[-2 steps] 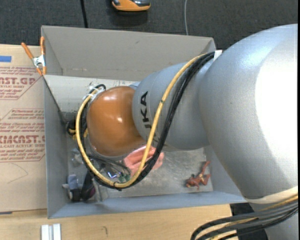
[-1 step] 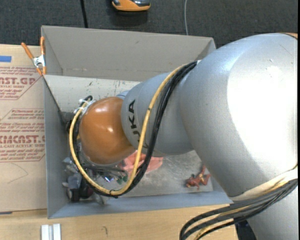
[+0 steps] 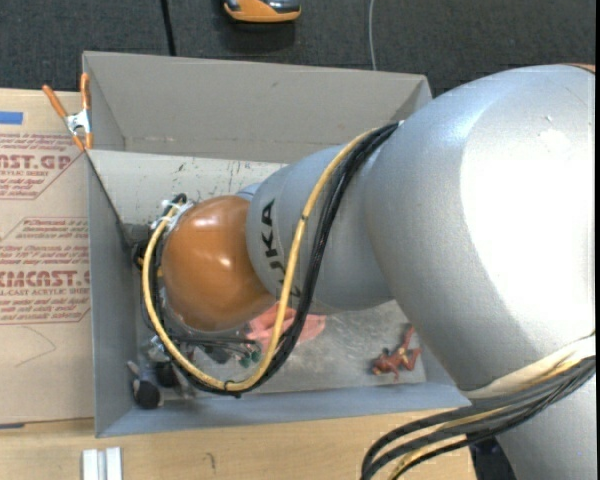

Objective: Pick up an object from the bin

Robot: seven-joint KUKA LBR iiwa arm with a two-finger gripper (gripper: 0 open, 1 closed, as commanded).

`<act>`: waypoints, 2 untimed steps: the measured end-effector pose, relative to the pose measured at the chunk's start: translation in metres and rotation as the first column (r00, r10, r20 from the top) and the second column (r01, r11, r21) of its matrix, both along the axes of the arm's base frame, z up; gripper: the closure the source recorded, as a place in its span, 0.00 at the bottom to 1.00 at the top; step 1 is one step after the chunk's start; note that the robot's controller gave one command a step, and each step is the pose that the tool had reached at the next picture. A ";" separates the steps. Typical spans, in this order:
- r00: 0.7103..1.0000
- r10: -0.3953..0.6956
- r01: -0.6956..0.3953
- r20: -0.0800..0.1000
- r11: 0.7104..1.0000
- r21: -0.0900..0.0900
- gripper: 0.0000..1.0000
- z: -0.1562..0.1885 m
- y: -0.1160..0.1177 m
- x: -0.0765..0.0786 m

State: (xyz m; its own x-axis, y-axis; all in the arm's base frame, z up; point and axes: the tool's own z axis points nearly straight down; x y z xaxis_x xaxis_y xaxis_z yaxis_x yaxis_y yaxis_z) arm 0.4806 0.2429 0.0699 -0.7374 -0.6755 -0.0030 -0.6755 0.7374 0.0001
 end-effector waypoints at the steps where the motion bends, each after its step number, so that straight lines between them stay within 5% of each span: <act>1: 1.000 0.009 -0.009 0.000 1.000 0.000 1.00 0.000 -0.001 0.000; 2: 1.000 0.012 -0.012 -0.002 1.000 -0.002 1.00 0.003 -0.001 -0.001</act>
Offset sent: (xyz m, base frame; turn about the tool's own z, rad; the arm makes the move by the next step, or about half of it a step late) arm -0.0001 0.0001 0.0286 0.0000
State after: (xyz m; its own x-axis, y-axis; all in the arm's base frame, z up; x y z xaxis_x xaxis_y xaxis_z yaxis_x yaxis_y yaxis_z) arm 0.4799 0.2417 0.0726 -0.7291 -0.6845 -0.0003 -0.6845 0.7291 0.0002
